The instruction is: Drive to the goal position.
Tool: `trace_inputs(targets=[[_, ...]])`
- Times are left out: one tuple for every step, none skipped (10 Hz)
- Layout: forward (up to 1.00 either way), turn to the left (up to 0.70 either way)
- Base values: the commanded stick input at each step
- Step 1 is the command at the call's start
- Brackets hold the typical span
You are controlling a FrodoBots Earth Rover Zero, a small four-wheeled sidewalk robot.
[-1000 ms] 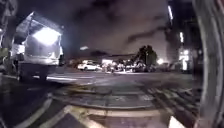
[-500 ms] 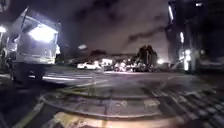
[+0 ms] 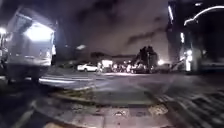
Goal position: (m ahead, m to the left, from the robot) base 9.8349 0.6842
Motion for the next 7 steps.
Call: trace_inputs(targets=[[0.45, 0.0], [0.45, 0.0], [0.45, 0.0], [0.45, 0.0], [0.45, -0.11], [0.45, -0.27], [0.45, -0.27]])
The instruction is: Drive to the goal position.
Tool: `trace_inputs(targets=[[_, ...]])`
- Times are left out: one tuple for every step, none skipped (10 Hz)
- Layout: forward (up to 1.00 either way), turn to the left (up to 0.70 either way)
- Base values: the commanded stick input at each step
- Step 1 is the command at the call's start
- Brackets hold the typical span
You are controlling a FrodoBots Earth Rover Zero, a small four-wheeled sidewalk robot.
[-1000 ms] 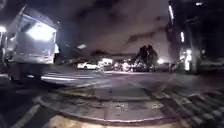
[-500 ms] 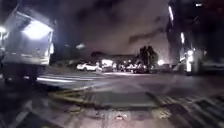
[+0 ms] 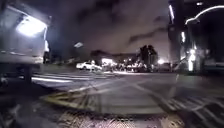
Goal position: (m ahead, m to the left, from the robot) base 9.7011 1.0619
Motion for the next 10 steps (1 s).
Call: trace_inputs(targets=[[0.45, -0.27], [0.45, -0.2], [0.45, 0.0], [0.45, 0.0], [0.45, 0.0], [0.45, 0.0], [0.45, 0.0], [0.45, 0.0], [0.45, 0.0], [0.45, 0.0]])
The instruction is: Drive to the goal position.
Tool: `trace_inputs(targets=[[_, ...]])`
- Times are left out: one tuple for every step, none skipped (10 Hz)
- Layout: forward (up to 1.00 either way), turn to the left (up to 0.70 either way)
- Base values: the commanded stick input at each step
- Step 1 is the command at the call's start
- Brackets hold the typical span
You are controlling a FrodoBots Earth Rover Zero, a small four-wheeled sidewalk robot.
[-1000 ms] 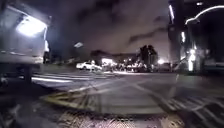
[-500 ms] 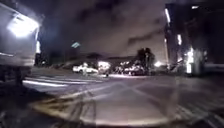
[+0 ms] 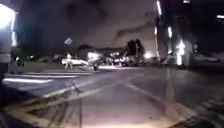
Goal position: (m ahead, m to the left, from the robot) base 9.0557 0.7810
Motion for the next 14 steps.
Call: trace_inputs(targets=[[0.45, 0.0], [0.45, 0.0], [0.45, 0.0], [0.45, 0.0], [0.45, 0.0], [0.45, 0.0], [0.45, 0.0], [0.45, 0.0], [0.45, 0.0], [0.45, 0.0], [0.45, 0.0], [0.45, 0.0], [0.45, 0.0], [0.45, 0.0]])
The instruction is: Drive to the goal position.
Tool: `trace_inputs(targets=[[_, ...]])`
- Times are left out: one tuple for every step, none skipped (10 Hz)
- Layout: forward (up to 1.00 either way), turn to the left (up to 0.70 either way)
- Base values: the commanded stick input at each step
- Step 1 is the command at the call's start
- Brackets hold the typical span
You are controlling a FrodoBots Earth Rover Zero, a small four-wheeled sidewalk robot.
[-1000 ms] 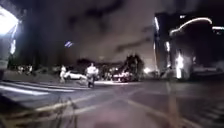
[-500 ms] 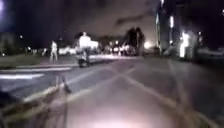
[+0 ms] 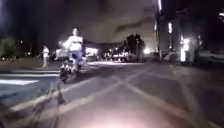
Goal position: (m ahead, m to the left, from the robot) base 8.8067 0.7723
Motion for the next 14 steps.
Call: trace_inputs(targets=[[0.52, 0.0], [0.7, 0.0], [0.7, 0.0], [0.7, 0.0], [0.7, 0.0], [0.7, 0.0], [0.7, 0.0], [0.7, 0.0], [0.7, 0.0], [0.7, 0.0], [0.7, 0.0], [0.7, 0.0], [0.7, 0.0], [0.7, 0.0]])
